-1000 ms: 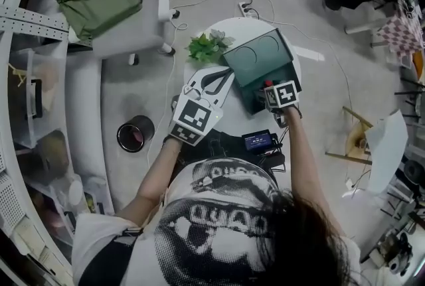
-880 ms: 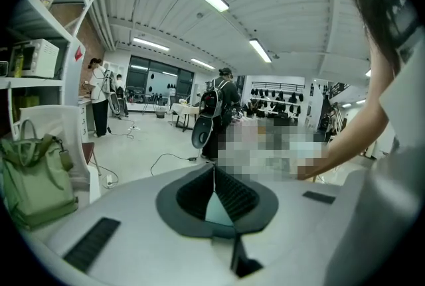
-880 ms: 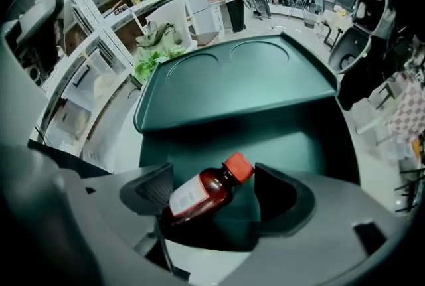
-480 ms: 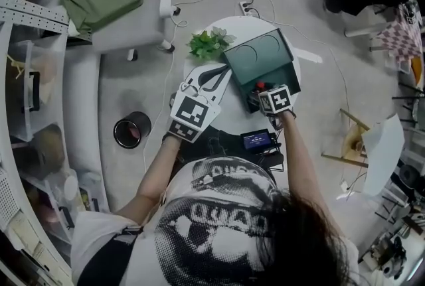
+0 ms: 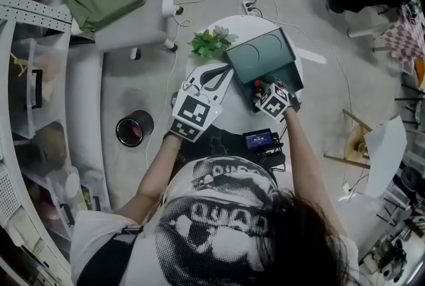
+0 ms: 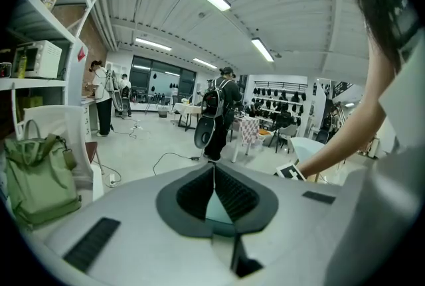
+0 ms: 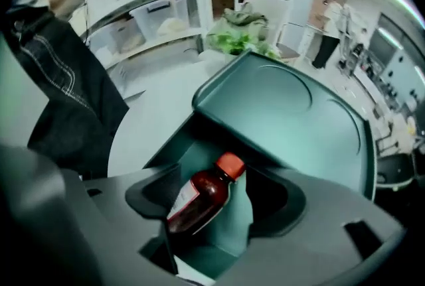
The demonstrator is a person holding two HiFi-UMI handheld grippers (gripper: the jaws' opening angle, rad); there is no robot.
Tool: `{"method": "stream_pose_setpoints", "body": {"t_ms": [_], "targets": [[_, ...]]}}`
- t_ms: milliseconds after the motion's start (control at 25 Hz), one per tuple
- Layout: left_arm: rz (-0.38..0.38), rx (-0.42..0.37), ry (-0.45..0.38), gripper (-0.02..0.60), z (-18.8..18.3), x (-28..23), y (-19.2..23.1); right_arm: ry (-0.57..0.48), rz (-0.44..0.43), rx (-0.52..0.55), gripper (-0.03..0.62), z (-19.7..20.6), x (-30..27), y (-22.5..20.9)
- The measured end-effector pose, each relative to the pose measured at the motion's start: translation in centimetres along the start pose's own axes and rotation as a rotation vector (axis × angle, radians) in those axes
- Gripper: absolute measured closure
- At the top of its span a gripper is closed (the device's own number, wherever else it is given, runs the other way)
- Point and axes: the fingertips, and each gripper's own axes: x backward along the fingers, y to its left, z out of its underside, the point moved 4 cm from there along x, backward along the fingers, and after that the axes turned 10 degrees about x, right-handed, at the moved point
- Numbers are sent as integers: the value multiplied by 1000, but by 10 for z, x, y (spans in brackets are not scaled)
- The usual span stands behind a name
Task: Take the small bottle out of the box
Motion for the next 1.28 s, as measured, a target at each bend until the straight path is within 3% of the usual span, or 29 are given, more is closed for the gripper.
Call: {"method": "stream_pose_setpoints", "body": {"t_ms": [80, 240, 400, 520, 640, 960, 1280], "targets": [[-3, 0, 4, 568, 1, 1, -1, 20, -9, 19, 281, -1, -3, 0], [-11, 8, 12, 568, 5, 3, -1, 1, -17, -204, 227, 9, -7, -5], [-19, 13, 17, 568, 7, 4, 1, 13, -48, -335, 258, 14, -13, -1], [-23, 15, 16, 568, 8, 4, 2, 28, -61, -340, 275, 15, -18, 7], [-27, 16, 14, 568, 8, 5, 3, 33, -50, -349, 364, 16, -17, 4], [-17, 3, 17, 568, 9, 10, -1, -22, 11, -362, 365, 10, -5, -5], [-34, 8, 18, 568, 16, 23, -3, -121, 67, -469, 367, 8, 29, -3]]}}
